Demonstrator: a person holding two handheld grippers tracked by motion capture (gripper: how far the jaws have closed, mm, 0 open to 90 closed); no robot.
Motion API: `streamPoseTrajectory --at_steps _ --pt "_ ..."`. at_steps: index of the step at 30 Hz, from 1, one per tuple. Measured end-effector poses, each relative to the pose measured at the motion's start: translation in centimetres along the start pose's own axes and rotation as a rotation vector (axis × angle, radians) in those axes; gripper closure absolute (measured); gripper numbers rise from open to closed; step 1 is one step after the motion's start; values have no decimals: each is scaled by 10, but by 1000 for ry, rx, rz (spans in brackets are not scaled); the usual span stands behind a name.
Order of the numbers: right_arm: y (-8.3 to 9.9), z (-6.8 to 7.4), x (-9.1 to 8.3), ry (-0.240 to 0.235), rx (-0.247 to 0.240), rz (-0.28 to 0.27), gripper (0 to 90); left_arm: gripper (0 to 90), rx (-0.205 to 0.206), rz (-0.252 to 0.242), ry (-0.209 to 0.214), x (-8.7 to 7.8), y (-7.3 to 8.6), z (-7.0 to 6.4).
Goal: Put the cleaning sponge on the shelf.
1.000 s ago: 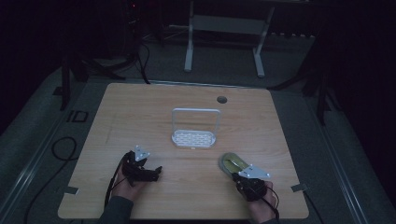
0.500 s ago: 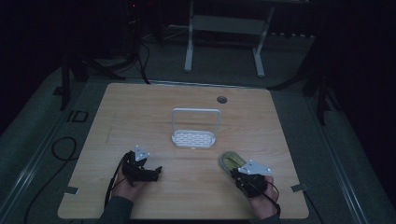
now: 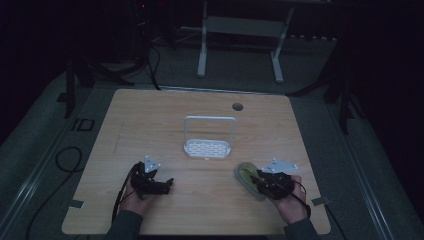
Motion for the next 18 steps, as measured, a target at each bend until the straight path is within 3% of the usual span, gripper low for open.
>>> streamPoseTrajectory --at_steps 7,11,18 --pt "0 -9 1 -27 -9 51 595 46 0 0 0 0 0 0" --pt "3 -15 3 -30 -25 124 570 46 0 0 0 0 0 0" --pt "1 -18 3 -43 -34 170 560 46 0 0 0 0 0 0"
Point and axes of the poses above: each handheld gripper's, and its own axes: x roughly forward along the jaws, y roughly out of its underside, z roughly to its left, the point moved 10 cm from there along x, roughly forward along the jaws, and after that the axes turned 9 degrees about -x, right-handed, at the moved point
